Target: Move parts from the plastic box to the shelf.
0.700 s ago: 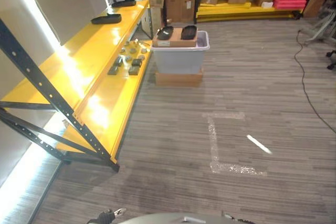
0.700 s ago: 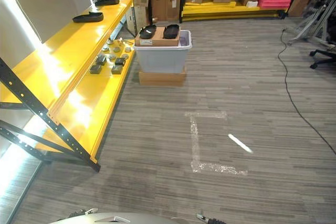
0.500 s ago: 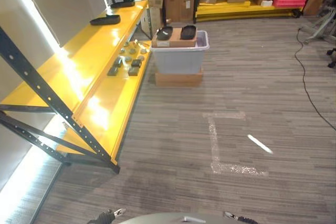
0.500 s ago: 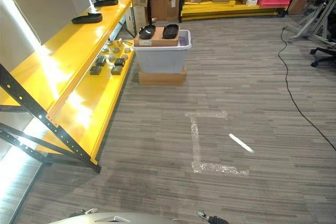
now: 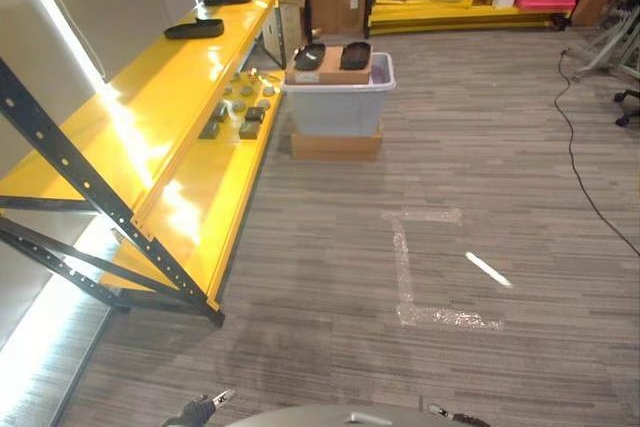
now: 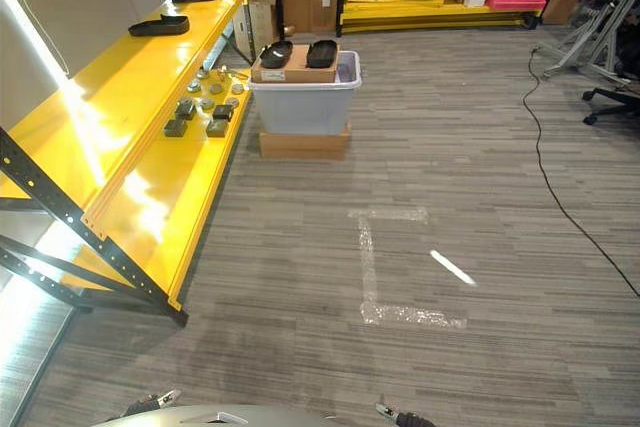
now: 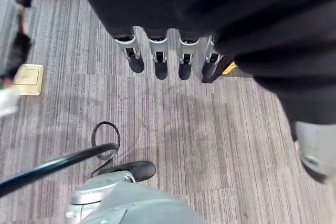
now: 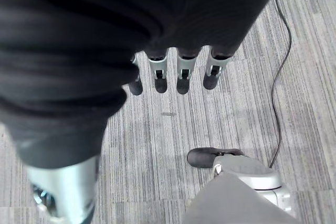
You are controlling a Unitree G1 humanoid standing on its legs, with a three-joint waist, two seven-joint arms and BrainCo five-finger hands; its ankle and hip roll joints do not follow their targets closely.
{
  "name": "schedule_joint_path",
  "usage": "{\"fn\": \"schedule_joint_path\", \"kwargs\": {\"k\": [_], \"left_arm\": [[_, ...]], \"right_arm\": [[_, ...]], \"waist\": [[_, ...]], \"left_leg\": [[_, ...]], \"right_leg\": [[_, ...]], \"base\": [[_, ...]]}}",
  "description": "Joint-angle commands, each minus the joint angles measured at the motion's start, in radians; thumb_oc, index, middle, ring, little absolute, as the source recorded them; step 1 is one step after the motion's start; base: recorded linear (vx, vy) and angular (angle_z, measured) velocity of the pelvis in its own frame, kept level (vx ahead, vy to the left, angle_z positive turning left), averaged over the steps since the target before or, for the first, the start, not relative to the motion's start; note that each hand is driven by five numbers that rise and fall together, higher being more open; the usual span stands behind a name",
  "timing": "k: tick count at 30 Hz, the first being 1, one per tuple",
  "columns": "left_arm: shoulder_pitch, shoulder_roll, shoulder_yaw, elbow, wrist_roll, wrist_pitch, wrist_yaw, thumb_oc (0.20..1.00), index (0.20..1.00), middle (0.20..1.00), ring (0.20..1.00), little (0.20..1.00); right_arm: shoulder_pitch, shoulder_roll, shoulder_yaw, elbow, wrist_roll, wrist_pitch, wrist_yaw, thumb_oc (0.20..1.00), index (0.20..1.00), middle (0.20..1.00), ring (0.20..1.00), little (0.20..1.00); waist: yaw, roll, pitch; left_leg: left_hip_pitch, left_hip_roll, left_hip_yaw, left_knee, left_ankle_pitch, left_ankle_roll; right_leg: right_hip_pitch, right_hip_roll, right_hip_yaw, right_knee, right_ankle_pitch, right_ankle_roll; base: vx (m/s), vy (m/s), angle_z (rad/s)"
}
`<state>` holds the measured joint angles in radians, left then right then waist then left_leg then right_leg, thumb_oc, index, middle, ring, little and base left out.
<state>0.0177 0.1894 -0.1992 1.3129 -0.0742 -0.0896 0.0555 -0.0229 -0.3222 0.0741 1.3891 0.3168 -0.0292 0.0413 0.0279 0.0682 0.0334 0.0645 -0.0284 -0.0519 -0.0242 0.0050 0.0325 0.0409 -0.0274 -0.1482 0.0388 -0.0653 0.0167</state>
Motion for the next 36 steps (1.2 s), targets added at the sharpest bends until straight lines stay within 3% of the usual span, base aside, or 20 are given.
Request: {"fn": "schedule_joint_path", "kwargs": {"k": [1,15,19,36], "left_arm": [[-0.035,0.033,0.027,0.030,0.024,-0.031,0.023,1.000,1.000,1.000,1.000,1.000],[-0.035,0.022,0.015,0.101,0.042,0.004,-0.007,1.000,1.000,1.000,1.000,1.000],[-0.031,0.017,0.010,0.128,0.054,0.018,-0.026,1.000,1.000,1.000,1.000,1.000],[-0.076,0.031,-0.024,0.045,0.077,-0.012,0.030,1.000,1.000,1.000,1.000,1.000]], "right_arm": [[-0.034,0.030,0.038,0.031,0.003,-0.032,-0.022,1.000,1.000,1.000,1.000,1.000],[-0.044,0.012,0.001,0.083,-0.009,-0.012,-0.051,1.000,1.000,1.000,1.000,1.000],[-0.050,0.014,0.053,0.075,-0.079,-0.006,-0.034,1.000,1.000,1.000,1.000,1.000],[-0.070,0.010,0.050,0.050,-0.068,-0.015,-0.059,1.000,1.000,1.000,1.000,1.000]], "waist": [[0.001,-0.058,-0.001],[-0.018,-0.044,-0.011],[-0.019,-0.043,-0.012],[0.004,-0.060,0.003]], "left_leg": [[0.026,0.036,-0.046,-0.063,-0.031,-0.070],[0.041,0.042,-0.026,-0.063,-0.041,-0.070],[0.043,0.042,-0.021,-0.063,-0.043,-0.070],[0.032,0.021,-0.052,-0.049,-0.047,-0.050]], "right_leg": [[0.090,-0.090,0.007,-0.126,0.055,0.106],[0.096,-0.088,0.020,-0.126,0.049,0.105],[0.095,-0.085,0.027,-0.126,0.050,0.104],[0.089,-0.107,0.012,-0.101,0.053,0.116]], "base": [[0.00,0.000,0.00],[0.01,-0.001,-0.03],[0.01,0.010,-0.08],[-0.01,0.027,0.03]]}}
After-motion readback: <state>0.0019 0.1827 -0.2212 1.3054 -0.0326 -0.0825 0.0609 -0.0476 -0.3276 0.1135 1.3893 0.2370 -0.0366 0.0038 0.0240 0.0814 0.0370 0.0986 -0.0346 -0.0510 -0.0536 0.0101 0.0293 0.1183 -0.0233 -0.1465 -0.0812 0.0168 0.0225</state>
